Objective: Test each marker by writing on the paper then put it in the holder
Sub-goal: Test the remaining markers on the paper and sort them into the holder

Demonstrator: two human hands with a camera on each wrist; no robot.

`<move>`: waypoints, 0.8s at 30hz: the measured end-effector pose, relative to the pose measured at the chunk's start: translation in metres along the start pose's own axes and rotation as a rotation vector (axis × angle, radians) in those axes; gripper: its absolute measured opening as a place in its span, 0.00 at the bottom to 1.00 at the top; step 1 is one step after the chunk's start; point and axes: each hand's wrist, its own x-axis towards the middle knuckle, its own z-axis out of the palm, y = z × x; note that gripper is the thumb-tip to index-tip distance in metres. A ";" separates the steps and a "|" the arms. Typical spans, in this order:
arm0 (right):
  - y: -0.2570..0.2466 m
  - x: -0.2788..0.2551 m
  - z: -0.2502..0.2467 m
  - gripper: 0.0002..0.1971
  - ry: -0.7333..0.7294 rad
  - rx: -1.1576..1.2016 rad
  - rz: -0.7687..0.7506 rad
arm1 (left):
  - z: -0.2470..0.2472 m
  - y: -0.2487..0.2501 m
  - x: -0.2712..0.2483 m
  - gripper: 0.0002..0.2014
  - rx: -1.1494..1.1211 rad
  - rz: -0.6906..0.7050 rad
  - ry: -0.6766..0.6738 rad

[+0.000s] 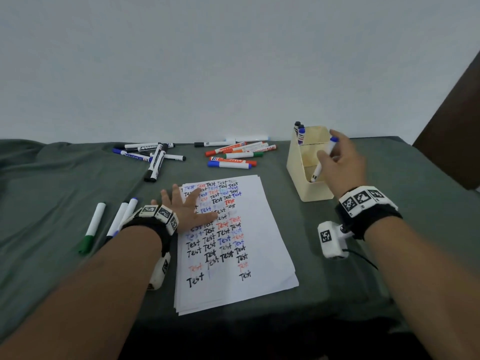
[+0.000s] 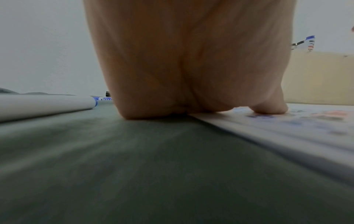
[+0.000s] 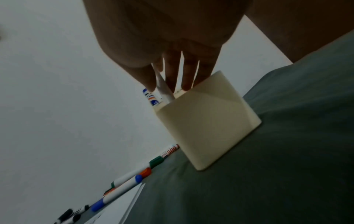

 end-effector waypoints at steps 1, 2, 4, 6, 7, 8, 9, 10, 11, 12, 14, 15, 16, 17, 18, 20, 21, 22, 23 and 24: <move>0.001 -0.003 0.003 0.28 -0.045 -0.048 0.040 | 0.000 0.000 -0.001 0.60 -0.005 -0.001 0.004; 0.001 -0.006 0.006 0.29 -0.074 -0.089 0.056 | 0.000 0.001 -0.001 0.59 -0.008 -0.002 0.008; -0.006 -0.010 0.012 0.31 -0.037 -0.183 -0.032 | 0.000 0.002 -0.002 0.59 -0.006 -0.003 0.011; -0.023 -0.017 0.020 0.33 0.023 -0.296 -0.245 | 0.000 0.002 -0.002 0.58 -0.007 -0.004 0.014; -0.033 -0.023 0.025 0.33 0.032 -0.335 -0.347 | 0.000 0.002 -0.002 0.58 -0.009 -0.004 0.016; -0.044 -0.030 0.032 0.33 0.025 -0.366 -0.423 | 0.000 0.002 -0.002 0.58 -0.011 -0.005 0.017; -0.054 -0.036 0.040 0.33 -0.002 -0.397 -0.480 | 0.001 0.002 -0.002 0.58 -0.013 -0.007 0.018; -0.061 -0.041 0.048 0.33 -0.058 -0.423 -0.528 | 0.001 0.002 -0.002 0.58 -0.015 -0.009 0.019; -0.067 -0.044 0.056 0.32 -0.149 -0.434 -0.563 | 0.002 0.002 -0.002 0.58 -0.018 -0.012 0.022; -0.070 -0.046 0.065 0.32 -0.277 -0.432 -0.575 | 0.002 0.002 -0.002 0.58 -0.020 -0.014 0.025; -0.073 -0.045 0.081 0.34 -0.589 -0.442 -0.501 | 0.002 0.003 -0.002 0.57 -0.023 -0.020 0.026; -0.073 -0.043 0.088 0.36 -0.736 -0.486 -0.432 | 0.002 0.004 -0.002 0.57 -0.026 -0.024 0.024; -0.072 -0.042 0.096 0.38 -0.857 -0.557 -0.366 | 0.002 0.004 -0.002 0.57 -0.029 -0.027 0.022; -0.071 -0.039 0.103 0.40 -0.944 -0.630 -0.316 | 0.002 0.005 -0.003 0.56 -0.031 -0.028 0.022; -0.069 -0.037 0.109 0.42 -0.999 -0.691 -0.280 | 0.001 0.005 -0.003 0.56 -0.032 -0.028 0.022; -0.066 -0.033 0.118 0.46 -1.043 -0.777 -0.247 | 0.000 0.005 -0.004 0.56 -0.032 -0.026 0.017; -0.065 -0.031 0.121 0.47 -1.055 -0.811 -0.247 | 0.000 0.005 -0.004 0.56 -0.033 -0.025 0.011; -0.063 -0.031 0.124 0.48 -1.069 -0.838 -0.251 | -0.001 0.005 -0.005 0.56 -0.034 -0.023 0.006; -0.062 -0.031 0.127 0.48 -1.087 -0.852 -0.256 | -0.002 0.005 -0.005 0.55 -0.036 -0.022 0.002; -0.061 -0.030 0.129 0.48 -1.103 -0.856 -0.264 | -0.002 0.005 -0.005 0.55 -0.038 -0.020 -0.001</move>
